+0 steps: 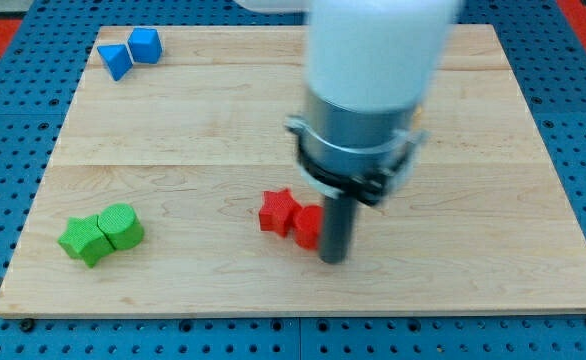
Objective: Move your arm to the bottom center of the board
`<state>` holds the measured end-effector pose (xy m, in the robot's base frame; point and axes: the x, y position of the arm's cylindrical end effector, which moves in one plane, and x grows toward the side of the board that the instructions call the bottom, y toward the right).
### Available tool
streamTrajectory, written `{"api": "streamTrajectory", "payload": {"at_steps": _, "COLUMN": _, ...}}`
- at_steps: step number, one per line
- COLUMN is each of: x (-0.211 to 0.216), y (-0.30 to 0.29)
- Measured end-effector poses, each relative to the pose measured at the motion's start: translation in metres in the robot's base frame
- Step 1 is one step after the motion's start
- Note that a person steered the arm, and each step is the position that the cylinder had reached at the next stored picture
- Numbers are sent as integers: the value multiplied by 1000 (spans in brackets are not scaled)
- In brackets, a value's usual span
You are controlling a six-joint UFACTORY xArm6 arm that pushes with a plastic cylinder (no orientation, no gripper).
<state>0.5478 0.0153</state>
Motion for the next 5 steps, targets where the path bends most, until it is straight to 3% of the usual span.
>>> {"api": "streamTrajectory", "payload": {"at_steps": 1, "x": -40, "y": -72}}
{"api": "streamTrajectory", "payload": {"at_steps": 2, "x": -36, "y": -82}}
{"api": "streamTrajectory", "payload": {"at_steps": 3, "x": 20, "y": -51}}
{"api": "streamTrajectory", "payload": {"at_steps": 5, "x": 30, "y": -61}}
